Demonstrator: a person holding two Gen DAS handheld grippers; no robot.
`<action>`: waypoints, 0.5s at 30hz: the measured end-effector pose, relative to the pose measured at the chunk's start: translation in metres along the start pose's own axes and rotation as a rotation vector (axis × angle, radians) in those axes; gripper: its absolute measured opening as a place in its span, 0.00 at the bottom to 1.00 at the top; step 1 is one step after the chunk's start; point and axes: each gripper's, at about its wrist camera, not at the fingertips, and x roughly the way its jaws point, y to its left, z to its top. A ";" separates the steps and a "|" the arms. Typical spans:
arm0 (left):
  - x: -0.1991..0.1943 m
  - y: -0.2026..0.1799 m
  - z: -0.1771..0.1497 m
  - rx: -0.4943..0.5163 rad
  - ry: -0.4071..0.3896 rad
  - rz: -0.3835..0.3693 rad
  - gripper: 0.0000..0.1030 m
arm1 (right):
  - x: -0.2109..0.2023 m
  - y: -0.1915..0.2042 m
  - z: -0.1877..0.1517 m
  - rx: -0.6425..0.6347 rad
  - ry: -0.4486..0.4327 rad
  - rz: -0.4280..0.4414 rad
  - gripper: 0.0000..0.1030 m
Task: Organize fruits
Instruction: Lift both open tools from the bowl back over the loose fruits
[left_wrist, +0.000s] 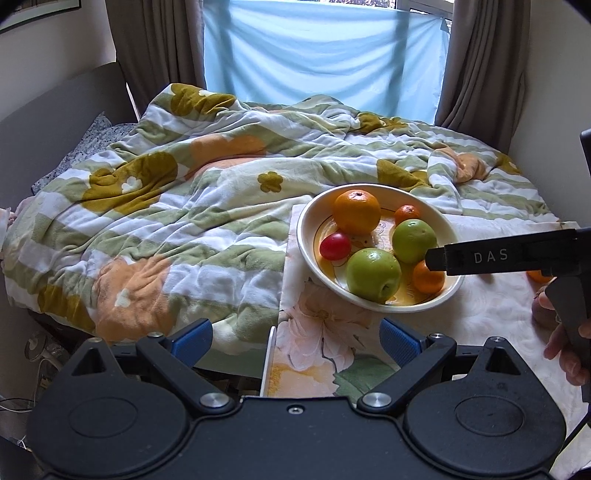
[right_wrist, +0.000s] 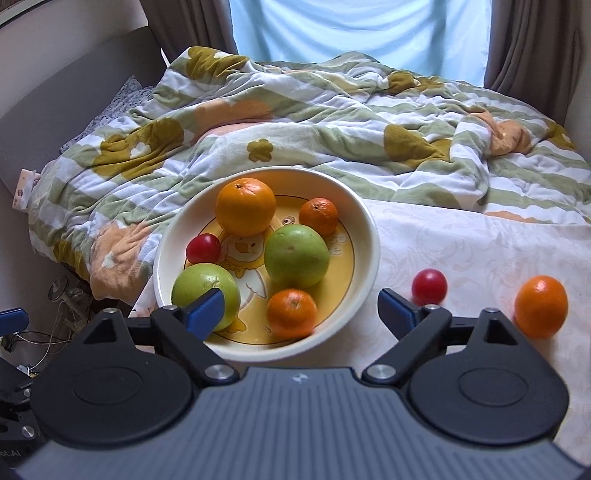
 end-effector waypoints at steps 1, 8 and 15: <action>-0.002 -0.002 0.002 0.000 0.001 -0.007 0.96 | -0.003 -0.001 0.000 0.004 0.001 -0.003 1.00; -0.020 -0.015 0.008 0.040 -0.027 -0.008 0.96 | -0.033 -0.003 -0.003 0.011 -0.040 -0.030 1.00; -0.036 -0.027 0.009 0.087 -0.059 -0.021 0.96 | -0.067 -0.009 -0.011 0.030 -0.056 -0.074 1.00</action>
